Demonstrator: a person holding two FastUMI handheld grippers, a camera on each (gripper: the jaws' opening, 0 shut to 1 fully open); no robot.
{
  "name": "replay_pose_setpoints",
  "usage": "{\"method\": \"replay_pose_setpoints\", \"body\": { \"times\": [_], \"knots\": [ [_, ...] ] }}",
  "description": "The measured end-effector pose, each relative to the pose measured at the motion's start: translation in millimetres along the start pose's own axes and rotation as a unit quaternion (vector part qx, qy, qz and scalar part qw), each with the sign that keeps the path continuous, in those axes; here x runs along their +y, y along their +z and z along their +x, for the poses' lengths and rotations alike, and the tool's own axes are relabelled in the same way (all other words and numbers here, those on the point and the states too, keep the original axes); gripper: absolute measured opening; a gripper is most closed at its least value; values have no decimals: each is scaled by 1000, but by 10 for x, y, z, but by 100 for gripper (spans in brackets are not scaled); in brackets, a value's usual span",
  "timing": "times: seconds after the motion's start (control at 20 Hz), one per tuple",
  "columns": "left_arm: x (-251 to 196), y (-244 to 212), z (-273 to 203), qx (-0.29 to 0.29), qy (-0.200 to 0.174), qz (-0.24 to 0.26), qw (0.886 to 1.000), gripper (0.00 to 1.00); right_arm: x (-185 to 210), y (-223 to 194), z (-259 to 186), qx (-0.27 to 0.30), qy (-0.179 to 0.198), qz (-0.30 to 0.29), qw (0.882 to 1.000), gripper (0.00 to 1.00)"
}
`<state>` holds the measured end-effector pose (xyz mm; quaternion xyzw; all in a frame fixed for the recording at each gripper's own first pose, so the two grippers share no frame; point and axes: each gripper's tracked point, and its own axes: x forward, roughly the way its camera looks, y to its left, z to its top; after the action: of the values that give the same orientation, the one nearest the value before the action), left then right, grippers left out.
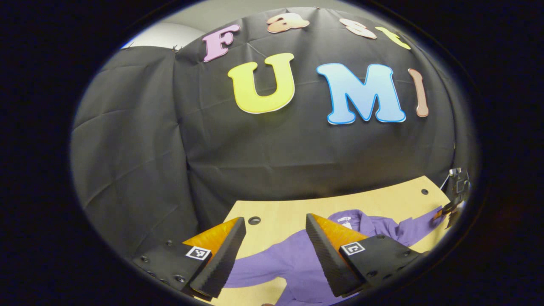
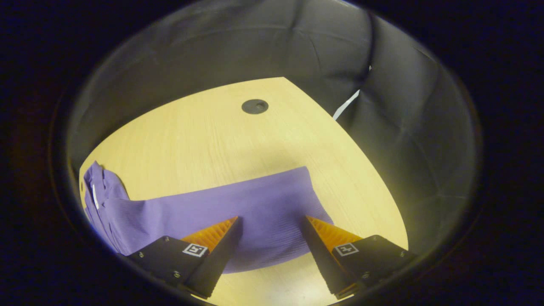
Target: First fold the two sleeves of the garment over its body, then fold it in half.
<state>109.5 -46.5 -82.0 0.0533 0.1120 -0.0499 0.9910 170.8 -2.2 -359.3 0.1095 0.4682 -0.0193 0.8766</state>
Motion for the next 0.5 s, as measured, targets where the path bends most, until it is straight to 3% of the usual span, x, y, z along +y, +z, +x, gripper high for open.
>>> {"method": "replay_pose_setpoints", "body": {
  "times": [0.15,0.2,0.4,0.45,0.5],
  "knots": [
    [-67,-55,23,6,-6,-8,1000,100,-28,30,-12,-3,16,20,1000,96],
    [-95,-63,21,8,-8,-13,1000,96,-46,7,-12,-2,18,17,1000,97],
    [-251,-102,73,11,-18,-23,1000,100,-16,2,22,-6,19,17,1000,96],
    [-265,-100,76,10,-19,-25,999,100,-21,5,14,-6,19,19,1000,86],
    [-275,-104,72,9,-20,-26,999,100,-23,1,-39,-4,19,19,1000,83]
  ]
}}
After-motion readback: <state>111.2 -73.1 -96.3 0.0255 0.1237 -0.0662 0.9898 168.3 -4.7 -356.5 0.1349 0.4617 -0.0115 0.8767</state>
